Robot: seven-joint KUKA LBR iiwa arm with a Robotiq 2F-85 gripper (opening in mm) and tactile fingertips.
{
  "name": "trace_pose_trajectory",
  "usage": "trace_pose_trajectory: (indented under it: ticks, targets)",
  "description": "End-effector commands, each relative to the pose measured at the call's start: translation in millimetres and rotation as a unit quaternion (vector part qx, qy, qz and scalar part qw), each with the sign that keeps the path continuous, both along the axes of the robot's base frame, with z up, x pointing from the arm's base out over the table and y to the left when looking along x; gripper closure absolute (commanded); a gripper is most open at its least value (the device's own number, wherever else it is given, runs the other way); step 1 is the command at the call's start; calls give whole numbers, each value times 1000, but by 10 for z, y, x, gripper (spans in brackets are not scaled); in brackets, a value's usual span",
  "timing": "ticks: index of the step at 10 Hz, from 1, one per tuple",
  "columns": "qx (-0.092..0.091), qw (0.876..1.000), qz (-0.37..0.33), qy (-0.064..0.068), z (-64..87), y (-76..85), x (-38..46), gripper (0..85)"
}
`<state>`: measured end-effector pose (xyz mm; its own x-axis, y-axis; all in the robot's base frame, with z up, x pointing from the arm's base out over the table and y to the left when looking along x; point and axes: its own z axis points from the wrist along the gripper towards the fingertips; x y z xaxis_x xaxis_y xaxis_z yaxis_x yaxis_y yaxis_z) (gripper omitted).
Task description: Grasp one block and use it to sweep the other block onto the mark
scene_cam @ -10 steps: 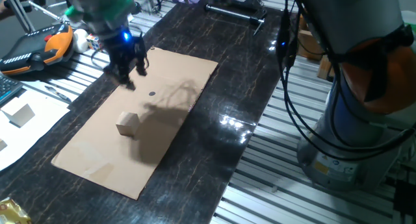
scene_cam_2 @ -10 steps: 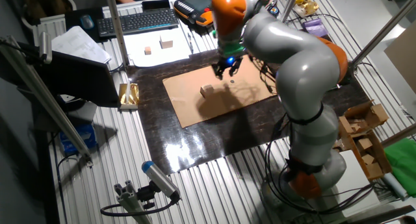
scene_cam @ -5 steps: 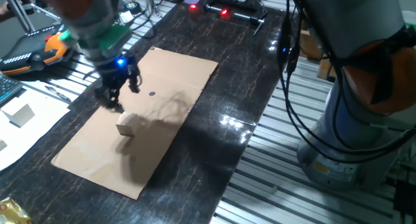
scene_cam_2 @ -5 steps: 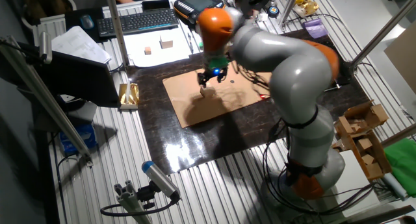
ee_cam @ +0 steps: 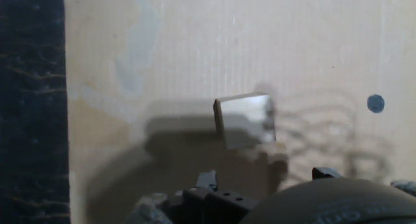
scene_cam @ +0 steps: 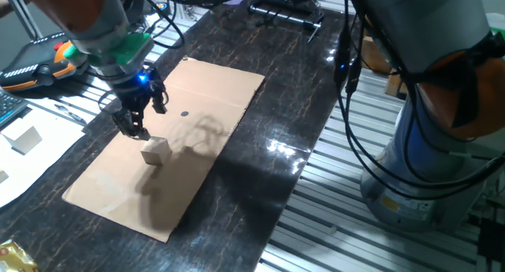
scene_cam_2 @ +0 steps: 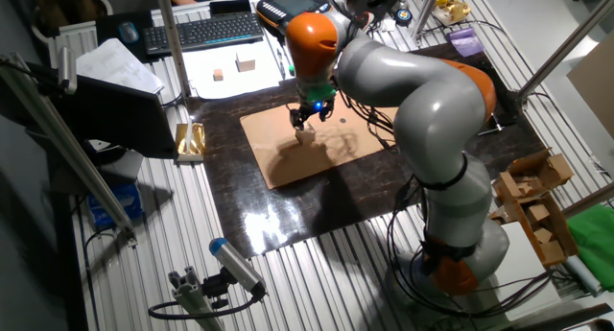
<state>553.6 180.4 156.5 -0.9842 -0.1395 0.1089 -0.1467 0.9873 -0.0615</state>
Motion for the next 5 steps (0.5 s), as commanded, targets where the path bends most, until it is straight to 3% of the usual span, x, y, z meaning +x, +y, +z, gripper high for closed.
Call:
trace_pose_trajectory:
  ticks: [1,2,5]
  targets:
    - [17,1000,1,2,2,-1,1,113]
    - [29,1000,-4,-2,2,-1,1,107]
    - [31,999,-18,-18,-224,11,110,40]
